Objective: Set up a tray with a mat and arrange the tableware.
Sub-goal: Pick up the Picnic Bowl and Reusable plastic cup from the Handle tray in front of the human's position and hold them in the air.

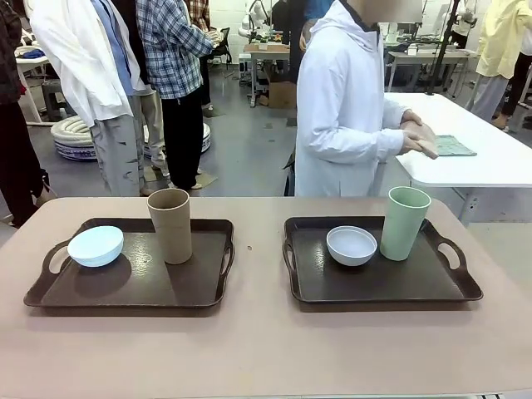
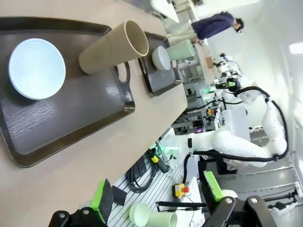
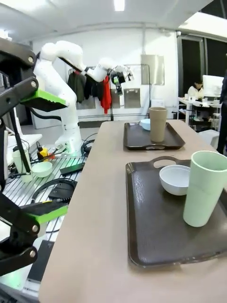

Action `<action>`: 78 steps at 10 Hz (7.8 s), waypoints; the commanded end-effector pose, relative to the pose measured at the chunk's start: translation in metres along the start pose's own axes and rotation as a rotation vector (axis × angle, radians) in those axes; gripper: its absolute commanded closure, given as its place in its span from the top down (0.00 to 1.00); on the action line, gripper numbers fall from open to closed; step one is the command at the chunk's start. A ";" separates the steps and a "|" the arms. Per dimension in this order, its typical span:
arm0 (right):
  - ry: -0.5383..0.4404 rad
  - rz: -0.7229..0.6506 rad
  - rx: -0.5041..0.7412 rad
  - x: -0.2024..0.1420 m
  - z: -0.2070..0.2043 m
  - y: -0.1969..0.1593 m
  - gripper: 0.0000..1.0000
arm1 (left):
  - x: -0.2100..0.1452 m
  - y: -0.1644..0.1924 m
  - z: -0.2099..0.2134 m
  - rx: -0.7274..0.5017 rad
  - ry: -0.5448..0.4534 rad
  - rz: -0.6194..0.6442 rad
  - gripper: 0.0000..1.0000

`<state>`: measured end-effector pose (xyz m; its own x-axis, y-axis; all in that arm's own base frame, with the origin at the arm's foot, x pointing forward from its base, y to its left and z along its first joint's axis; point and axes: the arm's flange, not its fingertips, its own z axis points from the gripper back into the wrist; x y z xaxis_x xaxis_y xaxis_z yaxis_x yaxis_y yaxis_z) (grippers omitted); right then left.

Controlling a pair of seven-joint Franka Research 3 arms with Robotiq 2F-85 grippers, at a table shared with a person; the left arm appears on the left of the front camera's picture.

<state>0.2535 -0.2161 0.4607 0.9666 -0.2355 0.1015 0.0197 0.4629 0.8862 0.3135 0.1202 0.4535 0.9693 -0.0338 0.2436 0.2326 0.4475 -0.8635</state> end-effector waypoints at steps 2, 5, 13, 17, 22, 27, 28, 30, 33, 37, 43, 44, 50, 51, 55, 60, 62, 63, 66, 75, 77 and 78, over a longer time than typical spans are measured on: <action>-0.007 -0.014 0.007 -0.004 0.004 -0.003 1.00 | -0.003 0.002 0.003 -0.023 -0.002 -0.002 1.00; -0.007 -0.014 0.007 -0.004 0.004 -0.003 1.00 | -0.003 0.002 0.003 -0.023 -0.002 -0.002 1.00; -0.007 -0.014 0.007 -0.004 0.004 -0.003 1.00 | -0.003 0.002 0.003 -0.023 -0.002 -0.002 1.00; -0.007 -0.014 0.007 -0.004 0.004 -0.003 1.00 | -0.003 0.002 0.003 -0.023 -0.002 -0.002 1.00; -0.007 -0.014 0.007 -0.004 0.004 -0.003 1.00 | -0.003 0.002 0.003 -0.023 -0.002 -0.002 1.00; -0.007 -0.014 0.007 -0.004 0.004 -0.003 1.00 | -0.003 0.002 0.003 -0.023 -0.002 -0.002 1.00; -0.007 -0.014 0.007 -0.004 0.004 -0.003 1.00 | -0.003 0.002 0.003 -0.023 -0.002 -0.002 1.00; -0.007 -0.014 0.007 -0.004 0.004 -0.003 1.00 | -0.003 0.002 0.003 -0.023 -0.002 -0.002 1.00; -0.007 -0.014 0.007 -0.004 0.004 -0.003 1.00 | -0.003 0.002 0.003 -0.023 -0.002 -0.002 1.00; -0.007 -0.014 0.007 -0.004 0.004 -0.003 1.00 | -0.003 0.002 0.003 -0.023 -0.002 -0.002 1.00; -0.007 -0.014 0.007 -0.004 0.004 -0.003 1.00 | -0.003 0.002 0.003 -0.023 -0.002 -0.002 1.00; -0.007 -0.014 0.007 -0.004 0.004 -0.003 1.00 | -0.003 0.002 0.003 -0.023 -0.002 -0.002 1.00; -0.007 -0.014 0.007 -0.004 0.004 -0.003 1.00 | -0.003 0.002 0.003 -0.023 -0.002 -0.002 1.00; -0.007 -0.014 0.007 -0.004 0.004 -0.003 1.00 | -0.003 0.002 0.003 -0.023 -0.002 -0.002 1.00; 0.014 0.073 -0.017 -0.001 0.000 0.012 1.00 | -0.002 -0.005 0.004 0.064 0.011 -0.012 1.00; -0.089 0.794 -0.301 0.008 -0.164 0.165 1.00 | 0.018 -0.092 -0.017 0.693 0.124 0.014 1.00; -0.036 1.013 -0.346 0.013 -0.254 0.175 1.00 | 0.039 -0.120 -0.022 0.740 0.100 0.058 1.00; 0.013 1.110 -0.344 0.007 -0.295 0.173 1.00 | 0.052 -0.132 -0.021 0.761 0.070 0.094 1.00; 0.052 1.259 -0.298 -0.007 -0.383 0.155 1.00 | 0.075 -0.162 -0.009 0.783 0.034 0.143 1.00; 0.115 1.210 -0.321 -0.008 -0.396 0.155 1.00 | 0.074 -0.169 -0.007 0.762 0.022 0.122 1.00; 0.065 1.304 -0.191 0.006 -0.412 0.156 1.00 | 0.092 -0.163 -0.016 0.796 0.059 0.129 1.00; 0.048 1.399 -0.150 0.014 -0.432 0.163 1.00 | 0.105 -0.157 -0.030 0.841 0.092 0.122 1.00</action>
<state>0.3611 0.2088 0.4292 0.3303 0.5410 0.7734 -0.8911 0.4489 0.0666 0.3599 0.0292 0.6054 0.9926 0.0162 0.1200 0.0234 0.9468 -0.3210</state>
